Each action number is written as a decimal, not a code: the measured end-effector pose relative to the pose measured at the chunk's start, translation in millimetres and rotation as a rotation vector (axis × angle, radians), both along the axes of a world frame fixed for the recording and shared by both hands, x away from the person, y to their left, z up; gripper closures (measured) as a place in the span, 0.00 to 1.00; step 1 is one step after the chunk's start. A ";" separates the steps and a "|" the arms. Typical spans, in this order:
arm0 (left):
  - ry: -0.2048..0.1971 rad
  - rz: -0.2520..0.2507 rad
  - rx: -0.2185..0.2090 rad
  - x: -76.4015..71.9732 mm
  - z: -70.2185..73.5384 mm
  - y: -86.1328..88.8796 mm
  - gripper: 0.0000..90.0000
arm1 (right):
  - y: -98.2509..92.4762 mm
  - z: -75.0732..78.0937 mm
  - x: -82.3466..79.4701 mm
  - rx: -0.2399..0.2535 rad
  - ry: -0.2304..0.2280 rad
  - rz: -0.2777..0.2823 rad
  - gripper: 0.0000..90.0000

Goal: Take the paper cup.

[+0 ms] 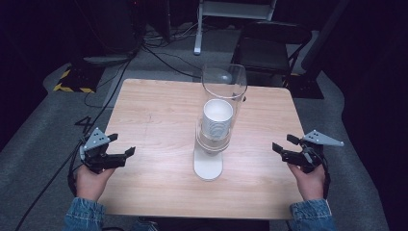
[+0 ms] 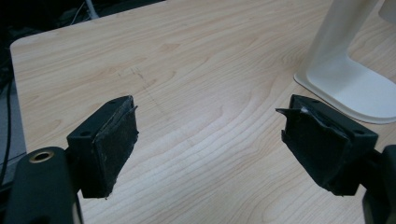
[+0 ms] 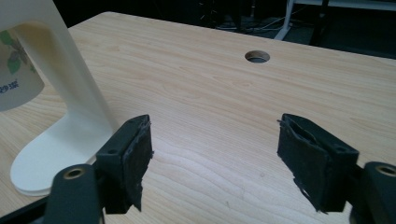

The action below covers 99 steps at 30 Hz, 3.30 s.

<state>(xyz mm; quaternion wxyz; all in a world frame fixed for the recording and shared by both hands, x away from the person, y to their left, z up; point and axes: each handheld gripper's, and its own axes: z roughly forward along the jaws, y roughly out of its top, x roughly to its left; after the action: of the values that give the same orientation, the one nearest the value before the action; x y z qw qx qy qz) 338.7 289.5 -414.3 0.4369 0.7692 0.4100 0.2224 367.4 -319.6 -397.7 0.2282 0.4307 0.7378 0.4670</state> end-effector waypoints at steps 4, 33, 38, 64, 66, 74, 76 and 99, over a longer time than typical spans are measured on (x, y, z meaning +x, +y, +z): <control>-0.017 0.007 -0.028 -3.3 1.4 2.5 0.20 | 9.6 1.8 -0.7 -0.009 -0.008 0.032 0.26; 0.005 0.005 -0.055 -8.3 -6.7 7.8 0.19 | 115.9 -3.7 9.1 -0.068 0.032 0.373 0.22; 0.016 0.016 -0.047 -7.0 -8.1 8.9 0.19 | 135.9 -9.6 10.1 -0.068 0.034 0.425 0.20; 0.041 0.023 -0.063 -4.2 -14.1 9.3 0.19 | 178.4 -24.7 24.4 0.078 -0.002 0.462 0.26; 0.038 0.028 -0.063 -4.4 -14.0 9.7 0.19 | 178.7 -25.3 24.4 0.088 -0.006 0.471 0.33; 0.038 0.027 -0.066 -4.5 -14.0 9.9 0.19 | 179.9 -26.2 20.9 0.055 -0.028 0.459 0.37; 0.039 0.027 -0.069 -4.9 -13.8 10.0 0.19 | 180.7 -27.1 20.3 0.046 -0.037 0.456 0.37; 0.035 0.014 -0.069 -5.7 -12.3 7.4 0.19 | 178.7 -34.0 16.7 0.058 -0.066 0.455 0.39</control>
<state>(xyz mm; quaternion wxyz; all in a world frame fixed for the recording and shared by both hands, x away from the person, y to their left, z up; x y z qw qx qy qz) 333.0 296.8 -426.6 0.4543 0.7545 0.4304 0.1979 384.1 -140.9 -431.7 0.1285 0.2440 0.7943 0.5413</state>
